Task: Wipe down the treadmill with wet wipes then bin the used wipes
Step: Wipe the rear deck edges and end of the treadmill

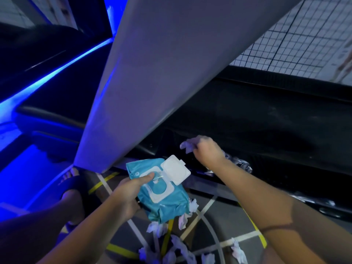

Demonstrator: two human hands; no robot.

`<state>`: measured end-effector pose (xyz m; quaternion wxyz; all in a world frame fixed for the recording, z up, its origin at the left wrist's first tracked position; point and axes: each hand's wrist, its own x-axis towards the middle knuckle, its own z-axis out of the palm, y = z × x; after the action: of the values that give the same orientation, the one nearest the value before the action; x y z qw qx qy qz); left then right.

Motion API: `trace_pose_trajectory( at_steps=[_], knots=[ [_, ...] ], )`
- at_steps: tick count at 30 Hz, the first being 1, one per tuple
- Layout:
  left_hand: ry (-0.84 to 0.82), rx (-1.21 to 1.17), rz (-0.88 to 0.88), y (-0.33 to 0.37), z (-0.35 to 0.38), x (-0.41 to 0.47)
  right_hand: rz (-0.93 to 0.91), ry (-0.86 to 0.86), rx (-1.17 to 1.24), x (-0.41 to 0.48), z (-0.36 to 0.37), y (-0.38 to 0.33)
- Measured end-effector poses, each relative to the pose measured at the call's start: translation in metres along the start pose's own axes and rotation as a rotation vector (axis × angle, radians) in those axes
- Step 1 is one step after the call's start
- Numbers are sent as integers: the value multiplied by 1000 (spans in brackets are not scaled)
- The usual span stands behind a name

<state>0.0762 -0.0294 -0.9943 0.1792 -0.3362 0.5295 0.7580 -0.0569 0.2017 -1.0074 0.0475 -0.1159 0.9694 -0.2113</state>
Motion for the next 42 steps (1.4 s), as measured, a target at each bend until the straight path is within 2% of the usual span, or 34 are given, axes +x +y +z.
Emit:
trace_pose_trajectory(
  at_steps=[5, 13, 19, 25, 28, 31, 33, 37, 39, 42],
  knots=[
    [68, -60, 38, 0, -1, 2, -30, -152, -230, 10, 31, 0],
    [32, 26, 51, -1, 4, 1, 157, -178, -252, 27, 11, 22],
    [82, 8, 81, -1, 4, 3, 193, -146, -306, 12, 0, 37],
    [70, -84, 45, -5, -2, 0, 176, -57, -64, 1, -26, 46],
    [13, -91, 14, -4, -5, -4, 209, 83, 108, 3, -40, 41],
    [-48, -72, -22, -5, -7, -6, 212, 192, 183, 10, -38, 37],
    [-71, -76, -30, -7, -6, -7, 123, 153, 152, 13, -28, 28],
    [-93, -94, -28, -5, -6, -5, -135, -98, 1, 22, 5, 17],
    [-97, -97, -29, -4, -5, -2, -143, -170, -112, 26, 19, 15],
    [-119, -107, -27, -2, 0, -2, 19, -181, -99, 31, 18, 17]
  ],
)
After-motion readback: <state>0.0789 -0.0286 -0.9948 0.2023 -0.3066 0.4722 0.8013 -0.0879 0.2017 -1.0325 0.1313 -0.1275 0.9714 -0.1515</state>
